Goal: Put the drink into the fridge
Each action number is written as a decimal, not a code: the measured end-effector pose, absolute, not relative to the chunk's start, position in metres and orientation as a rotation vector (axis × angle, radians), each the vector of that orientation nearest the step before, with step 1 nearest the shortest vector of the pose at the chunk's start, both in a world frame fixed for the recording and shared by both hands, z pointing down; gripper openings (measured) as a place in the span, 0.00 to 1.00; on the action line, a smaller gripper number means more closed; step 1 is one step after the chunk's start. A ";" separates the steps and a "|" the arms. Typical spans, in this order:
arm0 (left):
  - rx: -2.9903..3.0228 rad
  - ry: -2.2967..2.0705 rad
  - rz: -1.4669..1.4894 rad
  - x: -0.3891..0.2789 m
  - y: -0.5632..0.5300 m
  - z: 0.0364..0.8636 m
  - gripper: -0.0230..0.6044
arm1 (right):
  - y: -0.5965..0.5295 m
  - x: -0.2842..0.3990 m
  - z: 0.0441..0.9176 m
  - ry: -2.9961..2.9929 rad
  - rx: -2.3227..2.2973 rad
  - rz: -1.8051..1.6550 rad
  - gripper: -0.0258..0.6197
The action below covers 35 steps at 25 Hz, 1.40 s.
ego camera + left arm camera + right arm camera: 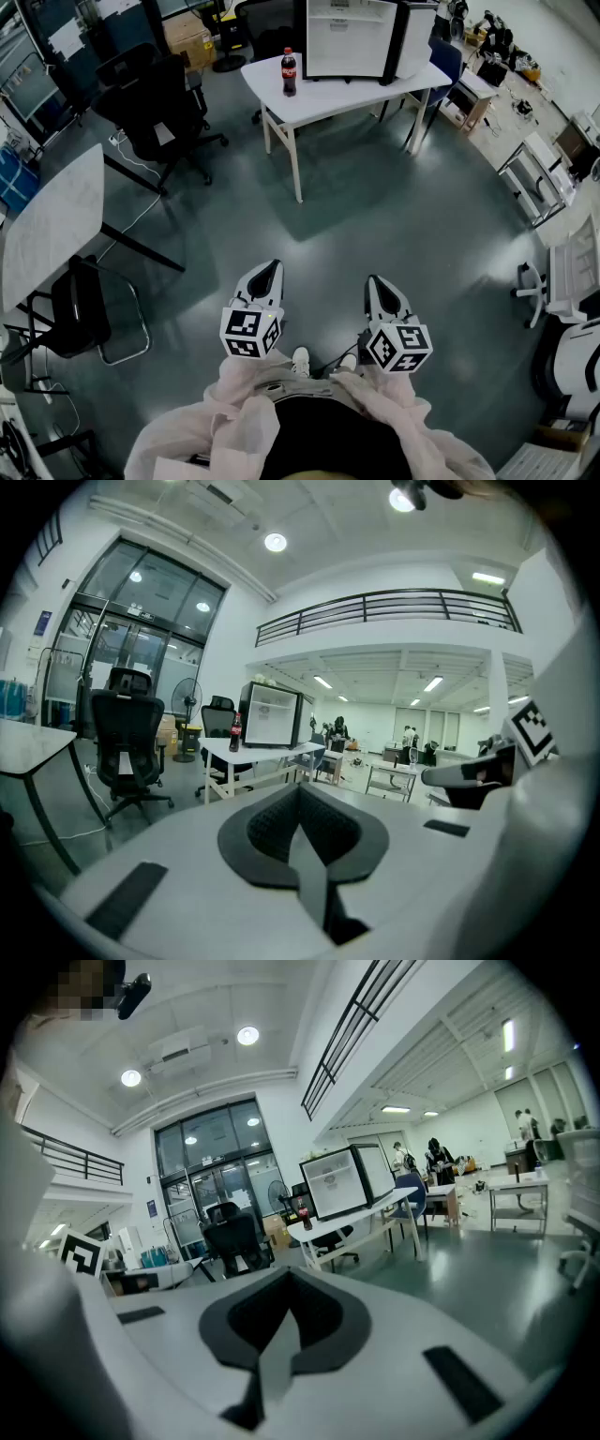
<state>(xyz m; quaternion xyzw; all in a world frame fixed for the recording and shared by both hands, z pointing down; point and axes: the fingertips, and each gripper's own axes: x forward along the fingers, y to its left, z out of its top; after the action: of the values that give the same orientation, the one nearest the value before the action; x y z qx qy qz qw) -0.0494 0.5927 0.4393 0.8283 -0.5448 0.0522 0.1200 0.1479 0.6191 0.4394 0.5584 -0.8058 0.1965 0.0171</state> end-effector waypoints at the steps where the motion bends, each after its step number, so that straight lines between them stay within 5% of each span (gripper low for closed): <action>1: 2.427 -1.592 0.143 -0.047 0.591 0.435 0.05 | 0.617 0.149 0.437 -2.505 1.737 0.594 0.05; 35: 2.347 -1.686 0.102 -0.121 0.549 0.440 0.05 | 0.546 0.071 0.446 -2.545 1.640 0.605 0.06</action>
<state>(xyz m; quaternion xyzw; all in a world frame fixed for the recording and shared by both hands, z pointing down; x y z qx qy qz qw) -0.1207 0.5491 0.4404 0.8053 -0.5785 0.0351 0.1244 0.0707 0.5464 0.4462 0.5309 -0.8240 0.1960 0.0273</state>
